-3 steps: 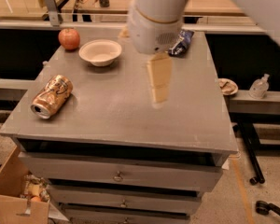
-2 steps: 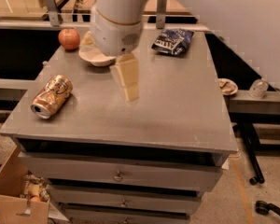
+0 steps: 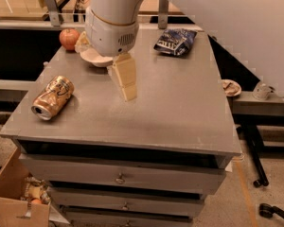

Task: Pick orange can

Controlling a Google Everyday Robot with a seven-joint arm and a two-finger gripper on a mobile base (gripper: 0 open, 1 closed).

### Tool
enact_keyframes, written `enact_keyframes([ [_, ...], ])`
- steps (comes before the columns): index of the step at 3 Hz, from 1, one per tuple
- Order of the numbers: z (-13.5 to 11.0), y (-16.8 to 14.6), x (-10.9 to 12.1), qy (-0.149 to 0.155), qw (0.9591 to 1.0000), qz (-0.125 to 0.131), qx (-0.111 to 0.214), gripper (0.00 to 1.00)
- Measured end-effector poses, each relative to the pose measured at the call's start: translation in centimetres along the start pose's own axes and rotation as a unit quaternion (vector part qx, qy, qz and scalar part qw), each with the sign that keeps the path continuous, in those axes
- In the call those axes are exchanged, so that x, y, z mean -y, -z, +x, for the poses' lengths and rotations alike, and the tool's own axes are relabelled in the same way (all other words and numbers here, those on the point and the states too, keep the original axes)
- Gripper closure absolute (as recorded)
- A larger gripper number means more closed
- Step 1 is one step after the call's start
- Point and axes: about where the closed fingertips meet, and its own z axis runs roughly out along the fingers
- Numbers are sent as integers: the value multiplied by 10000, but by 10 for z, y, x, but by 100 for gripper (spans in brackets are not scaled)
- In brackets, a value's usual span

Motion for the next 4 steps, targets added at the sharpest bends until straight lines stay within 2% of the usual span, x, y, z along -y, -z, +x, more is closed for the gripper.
enact_keyframes([
  [1,-10,-13,32,694,9976,-25,51,0],
  [2,-20,-28,72,1609,9869,0,95,0],
  [3,-28,-43,100,2208,9752,146,63,0],
  [4,-46,-67,117,2691,9625,201,-283,0],
])
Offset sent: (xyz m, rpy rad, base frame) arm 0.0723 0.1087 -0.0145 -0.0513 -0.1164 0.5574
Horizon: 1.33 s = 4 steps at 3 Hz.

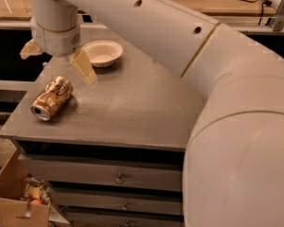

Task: Pick orange can

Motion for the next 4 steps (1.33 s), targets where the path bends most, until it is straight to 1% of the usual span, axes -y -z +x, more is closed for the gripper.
enact_keyframes([
  [1,-11,-20,7,281,9993,-203,-169,0],
  [2,-20,-40,9,509,9973,-462,-245,0],
  [3,-26,-56,10,642,9957,-642,-163,0],
  [4,-28,-70,8,699,9945,-774,-2,0],
])
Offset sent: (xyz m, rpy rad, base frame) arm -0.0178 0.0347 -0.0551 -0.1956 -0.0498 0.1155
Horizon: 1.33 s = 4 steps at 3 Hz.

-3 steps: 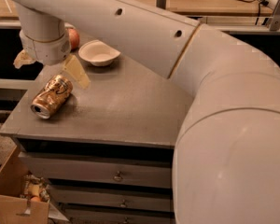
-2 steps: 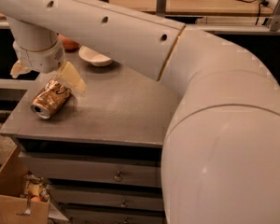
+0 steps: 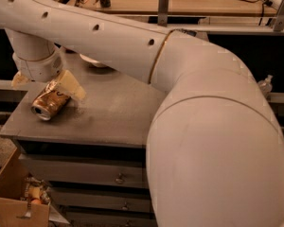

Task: Pick orange can

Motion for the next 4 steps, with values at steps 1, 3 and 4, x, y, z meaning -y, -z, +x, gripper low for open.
enact_keyframes([
  [1,-2,-10,0,46,9999,-75,144,16],
  [3,7,-7,-6,-4,9996,-131,232,70],
  [4,23,18,-16,-170,9989,126,408,93],
])
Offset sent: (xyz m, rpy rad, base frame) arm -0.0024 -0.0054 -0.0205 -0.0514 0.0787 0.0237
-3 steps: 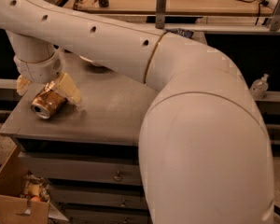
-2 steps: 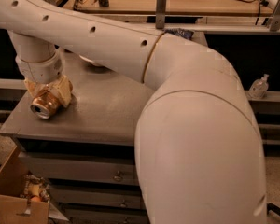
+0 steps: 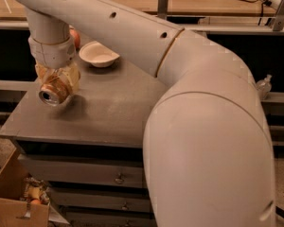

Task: Pick orange can

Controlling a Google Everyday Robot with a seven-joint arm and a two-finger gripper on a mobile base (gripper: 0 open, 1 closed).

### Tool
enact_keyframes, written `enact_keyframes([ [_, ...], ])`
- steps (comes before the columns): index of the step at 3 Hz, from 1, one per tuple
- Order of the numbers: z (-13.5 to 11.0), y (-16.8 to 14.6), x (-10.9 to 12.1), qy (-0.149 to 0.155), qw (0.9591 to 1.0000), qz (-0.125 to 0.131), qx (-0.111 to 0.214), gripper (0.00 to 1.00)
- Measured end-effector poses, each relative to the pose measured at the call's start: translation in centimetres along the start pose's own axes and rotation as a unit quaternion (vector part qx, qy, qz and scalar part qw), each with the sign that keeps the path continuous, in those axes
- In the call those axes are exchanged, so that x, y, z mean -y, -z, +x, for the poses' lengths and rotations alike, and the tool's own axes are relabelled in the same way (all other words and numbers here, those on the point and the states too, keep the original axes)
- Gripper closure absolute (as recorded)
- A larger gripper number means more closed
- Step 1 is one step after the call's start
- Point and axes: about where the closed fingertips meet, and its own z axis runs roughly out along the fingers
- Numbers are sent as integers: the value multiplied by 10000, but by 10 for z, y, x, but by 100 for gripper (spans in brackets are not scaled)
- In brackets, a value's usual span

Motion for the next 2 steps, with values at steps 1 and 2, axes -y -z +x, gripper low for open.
enact_keyframes([
  [1,17,43,-8,-267,9980,544,180,100],
  [2,25,68,-13,-399,9943,923,349,100],
])
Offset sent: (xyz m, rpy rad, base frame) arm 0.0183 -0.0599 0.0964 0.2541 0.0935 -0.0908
